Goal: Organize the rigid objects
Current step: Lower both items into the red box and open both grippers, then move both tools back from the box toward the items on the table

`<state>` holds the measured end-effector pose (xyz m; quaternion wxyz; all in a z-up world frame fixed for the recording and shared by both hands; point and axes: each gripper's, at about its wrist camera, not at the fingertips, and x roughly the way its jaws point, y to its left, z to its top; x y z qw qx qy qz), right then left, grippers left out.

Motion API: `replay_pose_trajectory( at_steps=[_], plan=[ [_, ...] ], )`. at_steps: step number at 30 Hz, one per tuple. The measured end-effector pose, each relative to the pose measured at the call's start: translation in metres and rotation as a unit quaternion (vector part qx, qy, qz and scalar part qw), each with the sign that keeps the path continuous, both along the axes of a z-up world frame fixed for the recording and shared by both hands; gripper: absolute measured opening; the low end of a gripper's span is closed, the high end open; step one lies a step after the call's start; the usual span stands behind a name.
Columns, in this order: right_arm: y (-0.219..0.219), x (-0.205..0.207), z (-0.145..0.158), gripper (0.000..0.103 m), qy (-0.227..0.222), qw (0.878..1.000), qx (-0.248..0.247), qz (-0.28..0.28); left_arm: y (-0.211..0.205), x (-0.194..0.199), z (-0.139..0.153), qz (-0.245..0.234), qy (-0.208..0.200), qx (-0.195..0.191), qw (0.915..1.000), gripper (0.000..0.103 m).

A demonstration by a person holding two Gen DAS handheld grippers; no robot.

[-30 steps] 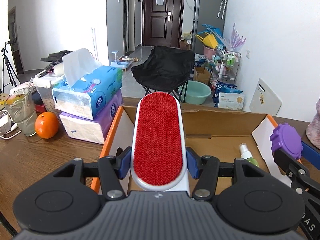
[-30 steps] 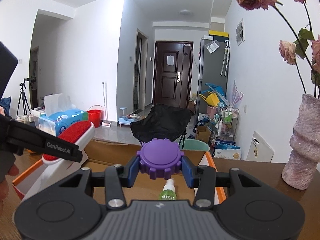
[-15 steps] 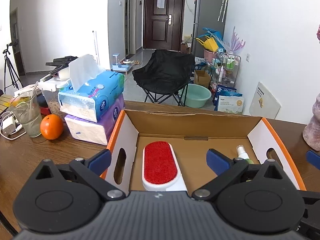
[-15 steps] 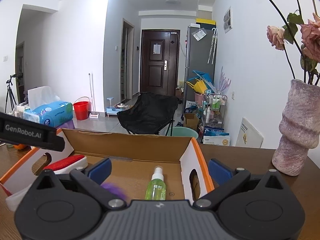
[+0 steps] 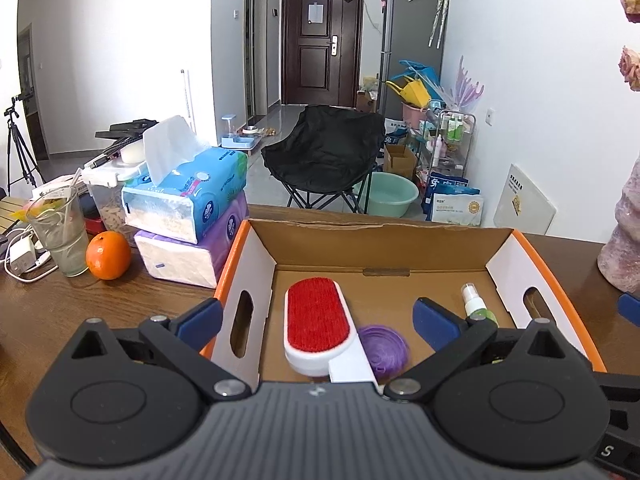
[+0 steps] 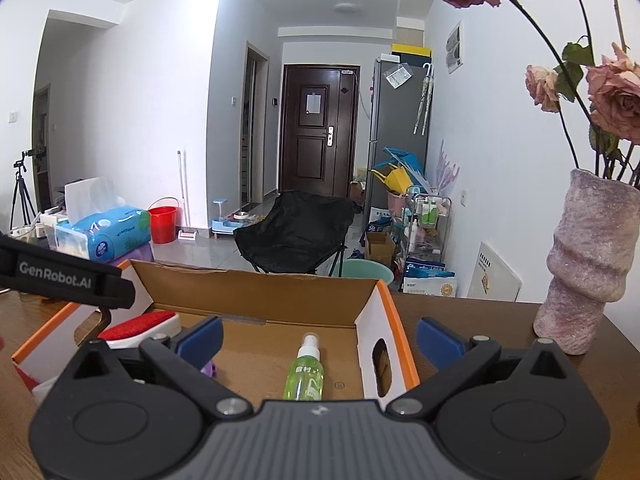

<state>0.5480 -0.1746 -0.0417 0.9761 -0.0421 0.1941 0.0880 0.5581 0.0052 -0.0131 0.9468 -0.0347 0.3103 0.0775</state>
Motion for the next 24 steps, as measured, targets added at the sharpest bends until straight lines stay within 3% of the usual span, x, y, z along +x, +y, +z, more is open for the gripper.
replay_pose_trajectory(
  at_steps=[24],
  plan=[
    [-0.018,-0.07,0.004,0.103,0.007,1.0,0.007,-0.02,-0.012,-0.076,0.009,-0.022,-0.021,0.007,0.9995,0.103]
  ],
)
